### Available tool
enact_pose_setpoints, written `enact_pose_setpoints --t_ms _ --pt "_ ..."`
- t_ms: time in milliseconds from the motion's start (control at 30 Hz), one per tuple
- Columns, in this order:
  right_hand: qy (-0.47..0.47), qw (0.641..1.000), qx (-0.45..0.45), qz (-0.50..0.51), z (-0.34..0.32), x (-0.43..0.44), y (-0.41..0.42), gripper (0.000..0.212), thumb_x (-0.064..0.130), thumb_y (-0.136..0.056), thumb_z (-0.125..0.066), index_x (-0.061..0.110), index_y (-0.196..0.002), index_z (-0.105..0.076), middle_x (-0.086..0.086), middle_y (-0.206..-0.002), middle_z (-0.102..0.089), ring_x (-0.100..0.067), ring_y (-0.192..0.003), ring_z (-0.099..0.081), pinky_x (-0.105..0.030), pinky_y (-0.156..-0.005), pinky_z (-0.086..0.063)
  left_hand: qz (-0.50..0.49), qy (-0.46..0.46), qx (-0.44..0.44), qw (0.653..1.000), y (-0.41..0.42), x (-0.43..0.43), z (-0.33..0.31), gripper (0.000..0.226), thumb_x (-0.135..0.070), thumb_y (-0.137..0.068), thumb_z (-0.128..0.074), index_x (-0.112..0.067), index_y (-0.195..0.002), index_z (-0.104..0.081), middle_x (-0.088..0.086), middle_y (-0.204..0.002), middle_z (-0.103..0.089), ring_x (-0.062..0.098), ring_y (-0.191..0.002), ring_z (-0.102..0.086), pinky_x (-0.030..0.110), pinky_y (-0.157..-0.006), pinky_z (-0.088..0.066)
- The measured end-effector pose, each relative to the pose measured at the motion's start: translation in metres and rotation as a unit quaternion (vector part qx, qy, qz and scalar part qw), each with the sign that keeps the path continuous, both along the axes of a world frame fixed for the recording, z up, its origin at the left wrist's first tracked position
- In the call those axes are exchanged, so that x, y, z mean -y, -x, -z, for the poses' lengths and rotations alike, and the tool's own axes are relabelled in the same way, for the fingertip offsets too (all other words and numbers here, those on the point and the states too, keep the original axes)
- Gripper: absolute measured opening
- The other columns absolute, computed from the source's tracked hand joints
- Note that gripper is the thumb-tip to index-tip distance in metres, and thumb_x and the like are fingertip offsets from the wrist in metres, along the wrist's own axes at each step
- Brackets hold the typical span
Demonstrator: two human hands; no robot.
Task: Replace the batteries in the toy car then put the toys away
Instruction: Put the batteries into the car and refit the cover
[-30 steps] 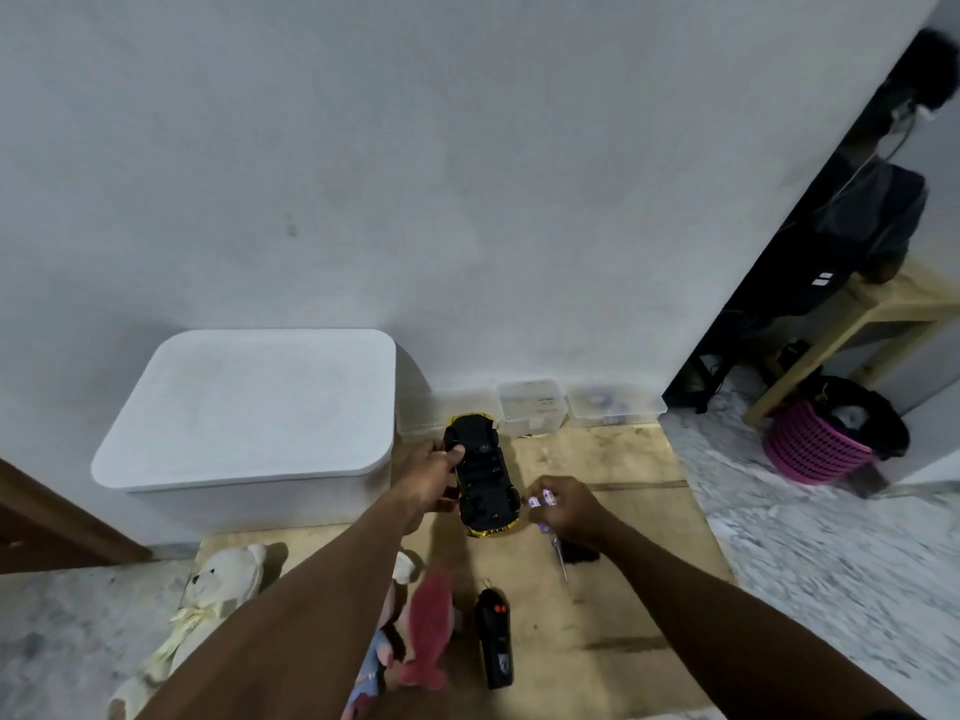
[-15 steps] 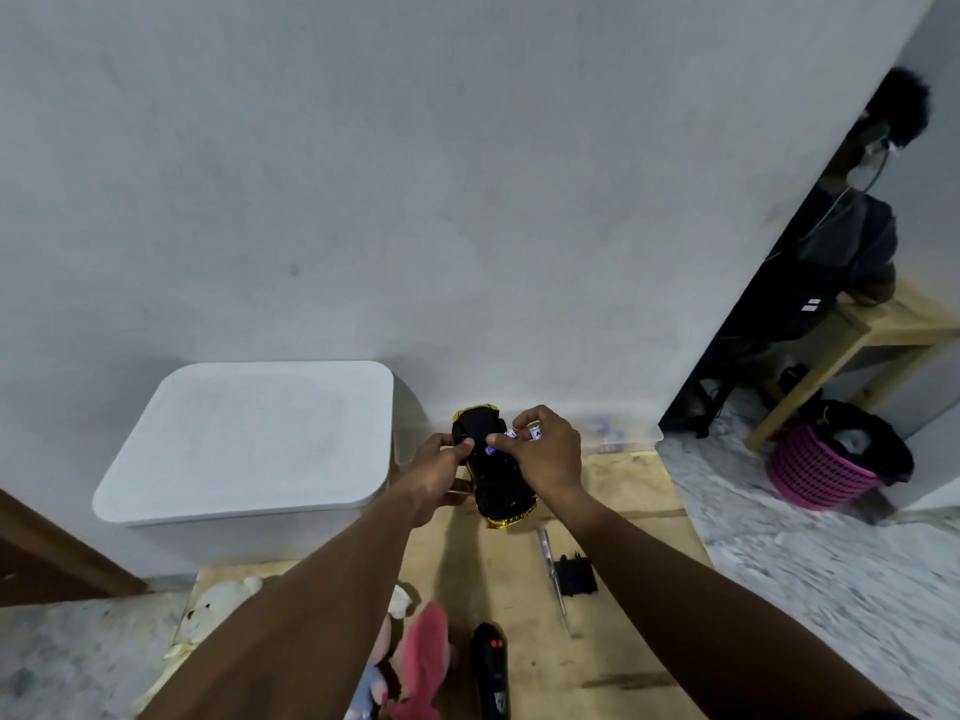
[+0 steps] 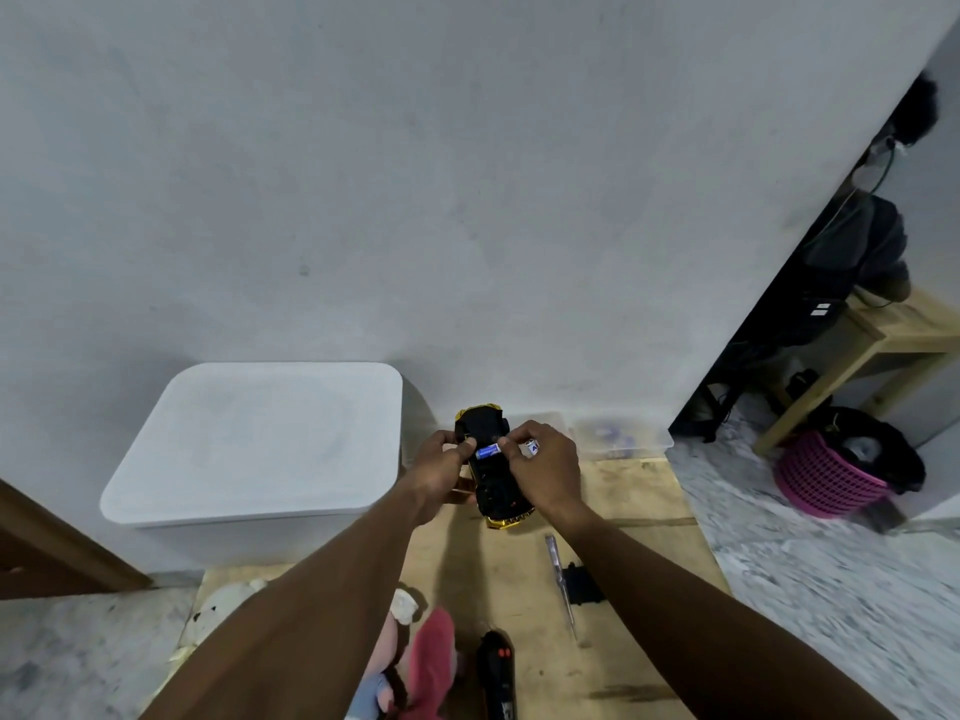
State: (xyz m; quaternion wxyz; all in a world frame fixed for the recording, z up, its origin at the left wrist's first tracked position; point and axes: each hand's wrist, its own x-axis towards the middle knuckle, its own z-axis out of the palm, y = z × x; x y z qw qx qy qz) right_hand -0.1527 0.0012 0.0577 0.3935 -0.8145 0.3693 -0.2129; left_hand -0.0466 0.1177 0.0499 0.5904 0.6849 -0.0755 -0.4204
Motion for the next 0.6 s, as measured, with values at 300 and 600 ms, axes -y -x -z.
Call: enact_pose_setpoints --t_ms 300,600 --pt "-0.112 0.992 0.033 -0.039 -0.007 0.014 -0.006 0.009 0.014 -0.081 -0.08 0.014 -0.076 -0.072 0.007 -0.082 -0.072 -0.006 -0.079 -0.067 -0.021 -0.07 -0.053 -0.002 0.005 -0.005 1.0 -0.004 -0.003 -0.001 0.007 -0.027 -0.101 -0.053 -0.023 -0.108 -0.055 0.011 -0.103 -0.068 0.03 -0.066 -0.068 0.044 -0.069 -0.059" --pt "-0.126 0.99 0.052 -0.019 -0.002 0.013 -0.003 0.01 0.012 -0.078 -0.082 0.013 -0.077 -0.073 0.004 -0.081 -0.073 -0.007 -0.075 -0.069 -0.016 -0.064 -0.052 0.001 0.004 -0.007 1.0 -0.002 -0.002 -0.002 0.014 -0.026 -0.101 -0.054 -0.022 -0.115 -0.057 0.012 -0.103 -0.068 0.03 -0.067 -0.066 0.039 -0.064 -0.057"
